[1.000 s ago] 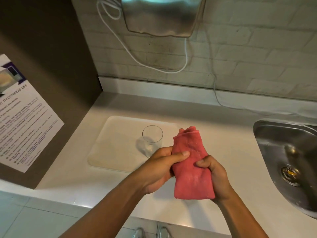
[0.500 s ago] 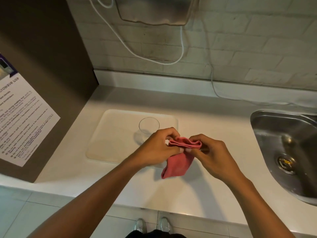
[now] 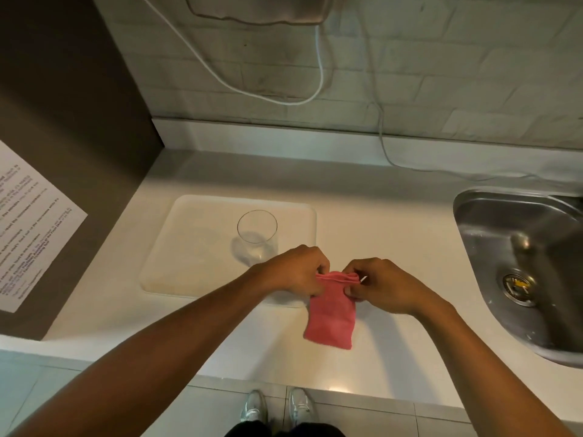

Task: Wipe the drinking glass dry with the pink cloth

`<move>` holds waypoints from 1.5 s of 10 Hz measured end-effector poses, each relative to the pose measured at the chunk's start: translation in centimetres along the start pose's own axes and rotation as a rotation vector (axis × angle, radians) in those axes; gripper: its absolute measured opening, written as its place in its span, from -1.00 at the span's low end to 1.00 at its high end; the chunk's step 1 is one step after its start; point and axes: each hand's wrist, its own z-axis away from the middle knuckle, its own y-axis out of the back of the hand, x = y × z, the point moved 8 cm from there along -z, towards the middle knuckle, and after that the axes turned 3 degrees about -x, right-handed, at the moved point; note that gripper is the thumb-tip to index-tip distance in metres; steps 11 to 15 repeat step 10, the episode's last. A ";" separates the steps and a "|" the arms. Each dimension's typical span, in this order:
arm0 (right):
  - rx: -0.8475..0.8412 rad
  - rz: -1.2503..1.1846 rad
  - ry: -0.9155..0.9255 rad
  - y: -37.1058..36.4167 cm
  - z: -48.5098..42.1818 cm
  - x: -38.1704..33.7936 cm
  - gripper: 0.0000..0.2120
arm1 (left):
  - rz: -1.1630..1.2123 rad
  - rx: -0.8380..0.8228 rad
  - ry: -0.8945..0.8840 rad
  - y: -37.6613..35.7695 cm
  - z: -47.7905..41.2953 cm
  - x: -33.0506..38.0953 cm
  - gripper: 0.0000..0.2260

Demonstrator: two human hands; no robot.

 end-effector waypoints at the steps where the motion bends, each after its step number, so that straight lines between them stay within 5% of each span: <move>1: 0.035 0.138 -0.009 1.0 -2.3 0.5 -0.94 | -0.076 0.091 0.046 0.6 -2.6 -0.2 -0.92; 7: 0.310 0.254 -0.174 3.7 -9.6 4.0 -0.89 | -0.351 0.400 0.080 1.9 -9.3 -1.1 -0.86; 9: 0.332 0.267 -0.186 3.5 -9.5 4.3 -0.66 | -0.403 0.515 0.056 1.4 -9.0 0.0 -0.78; 15: 0.431 0.243 -0.167 4.0 -8.7 4.5 -0.66 | -0.333 0.545 0.025 1.5 -8.7 1.0 -0.71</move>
